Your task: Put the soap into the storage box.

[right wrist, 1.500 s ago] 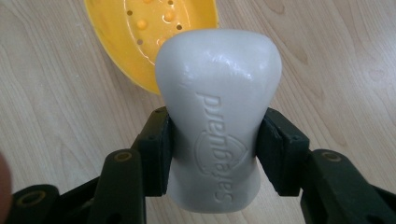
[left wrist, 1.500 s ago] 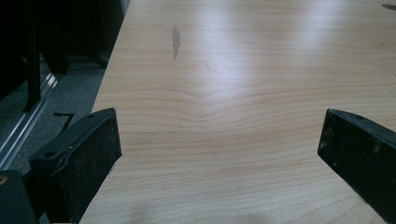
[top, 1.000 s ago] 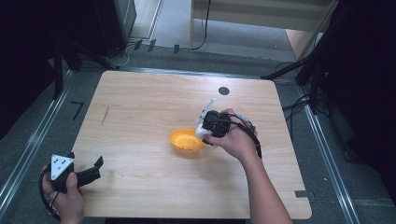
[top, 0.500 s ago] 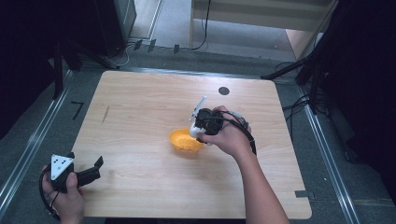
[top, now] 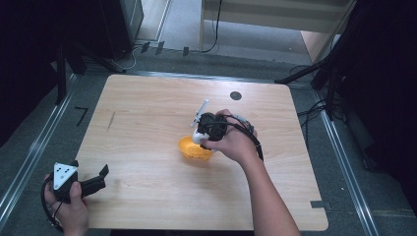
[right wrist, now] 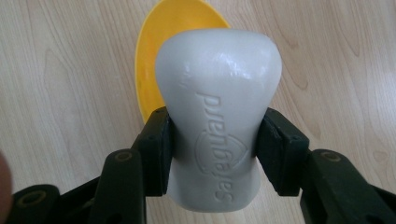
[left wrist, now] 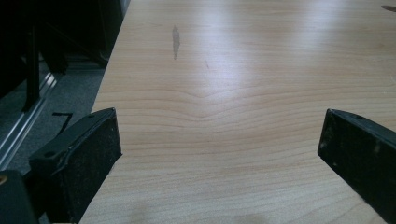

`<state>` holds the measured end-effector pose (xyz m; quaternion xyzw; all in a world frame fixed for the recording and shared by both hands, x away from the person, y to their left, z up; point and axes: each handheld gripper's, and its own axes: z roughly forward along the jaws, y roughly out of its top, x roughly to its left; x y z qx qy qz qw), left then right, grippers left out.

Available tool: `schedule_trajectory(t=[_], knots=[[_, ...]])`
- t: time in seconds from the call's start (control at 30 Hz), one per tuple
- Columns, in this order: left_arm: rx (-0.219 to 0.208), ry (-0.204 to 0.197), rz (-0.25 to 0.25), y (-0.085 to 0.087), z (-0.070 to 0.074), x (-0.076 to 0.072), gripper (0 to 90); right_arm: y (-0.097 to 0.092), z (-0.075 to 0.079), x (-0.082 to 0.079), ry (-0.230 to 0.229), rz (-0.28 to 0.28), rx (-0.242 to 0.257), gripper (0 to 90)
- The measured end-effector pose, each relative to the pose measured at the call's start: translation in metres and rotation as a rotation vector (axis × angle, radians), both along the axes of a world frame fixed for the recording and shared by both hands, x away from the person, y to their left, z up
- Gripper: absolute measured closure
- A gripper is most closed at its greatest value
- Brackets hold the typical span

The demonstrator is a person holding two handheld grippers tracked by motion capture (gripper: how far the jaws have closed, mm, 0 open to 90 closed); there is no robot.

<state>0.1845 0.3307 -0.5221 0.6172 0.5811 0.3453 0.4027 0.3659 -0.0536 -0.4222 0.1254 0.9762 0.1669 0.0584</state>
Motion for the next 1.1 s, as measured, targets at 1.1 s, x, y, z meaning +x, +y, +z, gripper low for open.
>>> schedule_trajectory(t=[1.1], knots=[[-0.001,0.001,-0.001,0.000,0.000,0.000,0.0,0.025,-0.040,0.010,0.061,0.071,-0.039,51.3]])
